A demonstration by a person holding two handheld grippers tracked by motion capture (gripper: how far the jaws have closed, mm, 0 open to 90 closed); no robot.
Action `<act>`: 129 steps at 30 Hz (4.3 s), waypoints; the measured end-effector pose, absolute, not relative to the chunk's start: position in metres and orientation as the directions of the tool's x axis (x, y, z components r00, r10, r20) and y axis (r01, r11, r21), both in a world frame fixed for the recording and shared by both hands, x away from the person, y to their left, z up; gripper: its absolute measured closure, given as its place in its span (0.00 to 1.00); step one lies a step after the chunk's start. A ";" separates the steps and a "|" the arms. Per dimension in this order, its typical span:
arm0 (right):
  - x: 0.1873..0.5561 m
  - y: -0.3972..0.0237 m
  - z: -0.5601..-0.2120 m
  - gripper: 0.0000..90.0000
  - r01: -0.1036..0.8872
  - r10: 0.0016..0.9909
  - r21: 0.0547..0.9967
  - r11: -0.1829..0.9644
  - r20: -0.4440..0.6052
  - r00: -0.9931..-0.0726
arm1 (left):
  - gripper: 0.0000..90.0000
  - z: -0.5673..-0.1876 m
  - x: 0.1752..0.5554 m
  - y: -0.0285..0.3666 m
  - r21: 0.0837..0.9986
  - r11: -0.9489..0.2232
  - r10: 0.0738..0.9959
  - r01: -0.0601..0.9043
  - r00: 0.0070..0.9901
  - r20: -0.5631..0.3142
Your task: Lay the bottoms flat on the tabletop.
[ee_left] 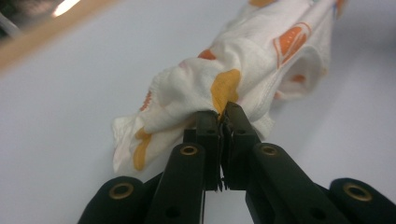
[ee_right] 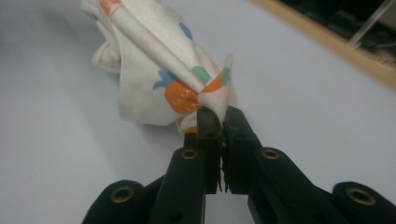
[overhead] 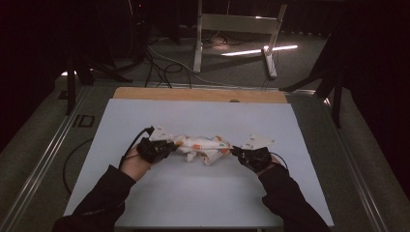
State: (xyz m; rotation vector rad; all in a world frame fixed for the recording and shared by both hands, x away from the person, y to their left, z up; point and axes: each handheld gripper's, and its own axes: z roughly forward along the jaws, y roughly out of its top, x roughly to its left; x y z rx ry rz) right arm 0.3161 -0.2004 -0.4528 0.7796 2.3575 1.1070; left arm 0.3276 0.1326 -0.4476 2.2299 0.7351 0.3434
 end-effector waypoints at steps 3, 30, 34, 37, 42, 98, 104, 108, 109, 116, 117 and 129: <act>0.304 -0.202 -0.466 0.97 0.323 0.619 0.771 0.548 -0.114 -0.777 | 0.97 -0.465 0.310 0.129 0.708 -0.573 0.579 0.413 0.815 -0.006; 0.230 -0.231 -0.507 0.91 0.410 0.569 0.660 0.629 -0.032 -0.822 | 0.95 -0.505 0.240 0.123 0.637 -0.636 0.471 0.436 0.873 -0.128; 0.226 -0.236 -0.503 0.68 0.419 0.562 0.654 0.630 -0.010 -0.827 | 0.74 -0.499 0.240 0.130 0.660 -0.607 0.490 0.442 0.862 -0.127; 0.227 -0.239 -0.498 0.60 0.418 0.563 0.666 0.617 -0.003 -0.826 | 0.57 -0.492 0.247 0.135 0.666 -0.589 0.513 0.459 0.848 -0.130; 0.242 -0.243 -0.470 0.51 0.426 0.616 0.720 0.547 -0.001 -0.788 | 0.39 -0.484 0.264 0.141 0.690 -0.558 0.549 0.461 0.829 -0.111; 0.336 -0.208 -0.422 0.99 0.368 0.737 0.857 0.361 -0.020 -0.676 | 0.99 -0.420 0.330 0.126 0.792 -0.486 0.639 0.371 0.769 0.032; 0.356 -0.208 -0.415 0.99 0.358 0.771 0.879 0.315 -0.018 -0.636 | 0.98 -0.418 0.355 0.119 0.803 -0.467 0.680 0.370 0.731 0.059; 0.376 -0.207 -0.418 0.99 0.371 0.786 0.872 0.321 -0.027 -0.618 | 0.98 -0.420 0.371 0.113 0.796 -0.473 0.699 0.379 0.711 0.077; 0.379 -0.207 -0.419 0.99 0.376 0.789 0.871 0.317 -0.022 -0.614 | 0.98 -0.422 0.374 0.111 0.795 -0.474 0.701 0.379 0.709 0.080; 0.407 -0.207 -0.436 0.99 0.423 0.812 0.855 0.299 0.004 -0.584 | 0.98 -0.436 0.402 0.104 0.785 -0.473 0.728 0.400 0.680 0.092; 0.411 -0.206 -0.439 0.99 0.425 0.817 0.854 0.301 -0.001 -0.577 | 0.98 -0.437 0.406 0.103 0.782 -0.471 0.732 0.407 0.676 0.089; 0.443 -0.196 -0.464 0.99 0.484 0.849 0.825 0.293 0.009 -0.529 | 0.97 -0.466 0.439 0.091 0.732 -0.481 0.768 0.483 0.634 0.087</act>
